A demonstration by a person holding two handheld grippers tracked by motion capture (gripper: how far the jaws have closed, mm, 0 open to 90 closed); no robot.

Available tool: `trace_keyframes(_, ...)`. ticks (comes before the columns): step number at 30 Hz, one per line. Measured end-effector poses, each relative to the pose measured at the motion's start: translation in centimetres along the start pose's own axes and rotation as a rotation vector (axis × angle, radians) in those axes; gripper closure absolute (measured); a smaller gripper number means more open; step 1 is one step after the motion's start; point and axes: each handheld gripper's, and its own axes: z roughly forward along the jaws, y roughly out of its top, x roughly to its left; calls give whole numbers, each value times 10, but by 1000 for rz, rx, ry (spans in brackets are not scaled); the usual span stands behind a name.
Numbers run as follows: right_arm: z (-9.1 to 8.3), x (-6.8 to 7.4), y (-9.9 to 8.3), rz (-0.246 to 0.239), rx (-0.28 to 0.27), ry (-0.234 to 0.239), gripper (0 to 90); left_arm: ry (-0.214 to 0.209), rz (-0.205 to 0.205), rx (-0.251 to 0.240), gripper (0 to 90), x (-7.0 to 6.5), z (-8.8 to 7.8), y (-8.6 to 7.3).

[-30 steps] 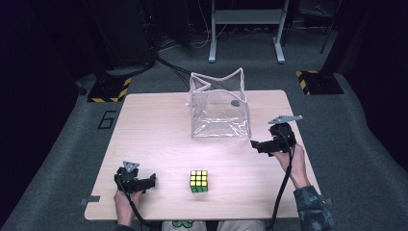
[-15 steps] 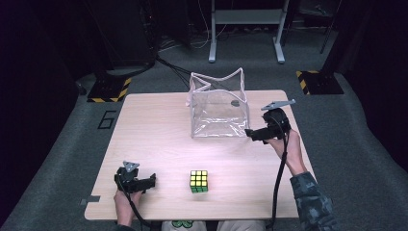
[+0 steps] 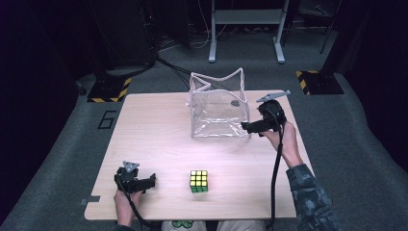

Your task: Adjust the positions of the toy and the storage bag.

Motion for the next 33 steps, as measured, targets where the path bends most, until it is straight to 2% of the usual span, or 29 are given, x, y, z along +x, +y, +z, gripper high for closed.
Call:
trace_keyframes(8, 0, -3, 11, 11, -8, -12, 39, 0, -1, -1, 11, 0, 0, 0)
trace_keyframes(9, 0, -2, 12, 24, -3, -13, 38, 0, 0, 0, 11, 0, 0, 0)
trace_keyframes(13, 1, -3, 18, 19, -8, -16, 39, 0, -1, -1, 11, 0, 0, 0)
trace_keyframes(21, 6, -9, 30, 29, -19, -6, 52, 0, -1, -1, 11, 0, 0, 0)
trace_keyframes(23, 8, -10, 33, 43, -16, -4, 52, 0, -2, -1, 11, 0, 0, 0)
trace_keyframes(33, 16, -12, 48, 51, 6, -26, 88, 3, -3, -2, 11, 0, 0, 0)
